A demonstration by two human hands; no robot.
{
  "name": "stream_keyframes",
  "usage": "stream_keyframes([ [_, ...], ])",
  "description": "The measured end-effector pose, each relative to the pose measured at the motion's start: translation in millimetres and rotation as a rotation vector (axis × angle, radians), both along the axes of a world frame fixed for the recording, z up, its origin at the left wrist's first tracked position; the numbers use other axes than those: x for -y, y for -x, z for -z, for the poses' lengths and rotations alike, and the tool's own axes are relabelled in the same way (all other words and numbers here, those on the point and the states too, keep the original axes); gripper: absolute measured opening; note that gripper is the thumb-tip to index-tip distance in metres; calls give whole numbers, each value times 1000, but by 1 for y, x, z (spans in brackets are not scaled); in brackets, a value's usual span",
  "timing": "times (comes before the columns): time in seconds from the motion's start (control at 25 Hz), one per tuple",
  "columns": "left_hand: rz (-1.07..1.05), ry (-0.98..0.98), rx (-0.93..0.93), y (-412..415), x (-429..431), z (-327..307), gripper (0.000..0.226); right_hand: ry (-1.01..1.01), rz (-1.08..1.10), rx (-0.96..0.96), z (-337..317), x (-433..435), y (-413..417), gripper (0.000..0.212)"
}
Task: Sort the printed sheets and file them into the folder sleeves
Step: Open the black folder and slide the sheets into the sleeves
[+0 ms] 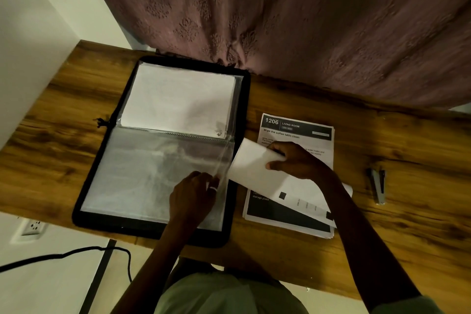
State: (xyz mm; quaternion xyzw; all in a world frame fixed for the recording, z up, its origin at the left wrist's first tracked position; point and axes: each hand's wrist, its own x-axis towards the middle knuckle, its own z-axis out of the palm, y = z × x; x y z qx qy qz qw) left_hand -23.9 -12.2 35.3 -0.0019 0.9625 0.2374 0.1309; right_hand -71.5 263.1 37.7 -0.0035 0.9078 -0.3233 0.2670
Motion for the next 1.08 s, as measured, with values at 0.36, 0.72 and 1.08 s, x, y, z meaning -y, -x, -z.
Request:
stream_keyframes([
  [0.36,18,206,87,-10,-7,0,64,156,83,-7,-9,18,17,43],
  [0.72,4,131,-53,-19,-23,-5,70,45,-251,132,17,68,6,53],
  [1.08,223,207,68,-34,-27,-8,60,-73,-167,-145,28,98,-4,53],
])
